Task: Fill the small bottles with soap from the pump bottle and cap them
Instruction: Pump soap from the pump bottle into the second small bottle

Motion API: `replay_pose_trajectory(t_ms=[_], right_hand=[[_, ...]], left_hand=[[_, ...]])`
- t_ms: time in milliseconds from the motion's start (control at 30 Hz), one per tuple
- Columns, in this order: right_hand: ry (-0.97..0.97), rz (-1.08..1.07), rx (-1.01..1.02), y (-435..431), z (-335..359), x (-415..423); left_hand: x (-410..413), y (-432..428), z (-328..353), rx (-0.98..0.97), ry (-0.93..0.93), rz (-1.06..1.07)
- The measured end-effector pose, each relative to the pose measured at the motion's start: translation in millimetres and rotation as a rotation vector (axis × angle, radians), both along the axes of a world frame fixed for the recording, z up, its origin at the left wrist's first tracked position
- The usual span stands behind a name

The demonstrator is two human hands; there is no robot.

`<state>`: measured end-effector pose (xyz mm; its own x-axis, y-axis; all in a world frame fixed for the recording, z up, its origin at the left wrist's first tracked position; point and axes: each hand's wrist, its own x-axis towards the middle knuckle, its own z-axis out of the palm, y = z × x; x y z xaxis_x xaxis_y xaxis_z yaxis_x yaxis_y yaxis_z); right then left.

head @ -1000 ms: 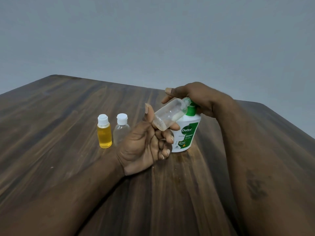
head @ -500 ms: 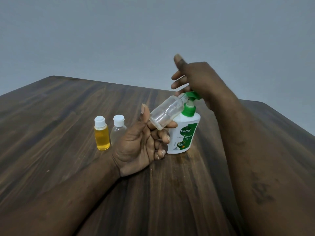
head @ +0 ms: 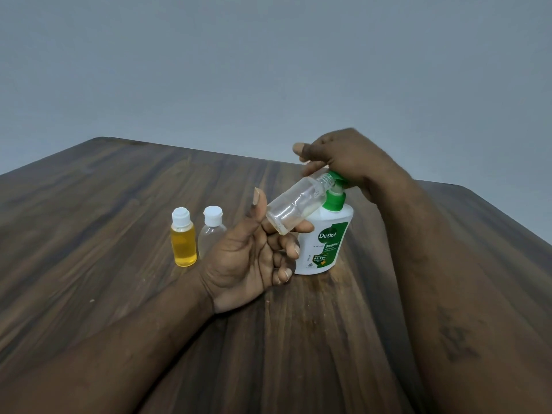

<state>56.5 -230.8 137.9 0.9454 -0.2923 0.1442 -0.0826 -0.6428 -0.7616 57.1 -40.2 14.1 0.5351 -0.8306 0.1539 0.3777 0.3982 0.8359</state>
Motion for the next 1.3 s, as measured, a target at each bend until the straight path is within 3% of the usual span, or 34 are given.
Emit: replay_pose_trajectory(t_ms=[100,200,300,367,567,667,800,933,1000,1133,1300], right_hand=[[-0.246,-0.071,-0.076,2,5,-5],[-0.322,-0.094,-0.016,8,7,-6],[-0.063,-0.043,-0.105,6,-1,0],[0.114,0.004,-0.035,3,-6,1],[0.192,0.067,-0.043,2,-11,5],[0.121,0.064,-0.034,3,-4,1],[-0.138,0.005,-0.073,4,5,-5],[-0.285,-0.081,0.067,7,2,0],[-0.242,-0.078,0.055,5,-1,3],[0.049,0.033,-0.017,5,-8,4],[0.085,0.027,-0.108,9,-8,5]], left_hand=[[0,0,0,-0.007,-0.008,-0.006],[0,1,0,-0.009,-0.019,-0.002],[-1,0,1,-0.002,-0.026,0.021],[-3,0,2,0.002,-0.028,0.017],[-3,2,3,-0.001,-0.016,0.008],[-3,3,3,0.001,-0.006,0.003],[-4,2,3,-0.012,-0.006,0.033],[-4,2,4,-0.014,-0.004,0.031],[-4,2,4,-0.007,-0.007,0.032],[-4,2,3,-0.001,-0.026,0.042],[-3,3,3,-0.004,-0.020,0.029]])
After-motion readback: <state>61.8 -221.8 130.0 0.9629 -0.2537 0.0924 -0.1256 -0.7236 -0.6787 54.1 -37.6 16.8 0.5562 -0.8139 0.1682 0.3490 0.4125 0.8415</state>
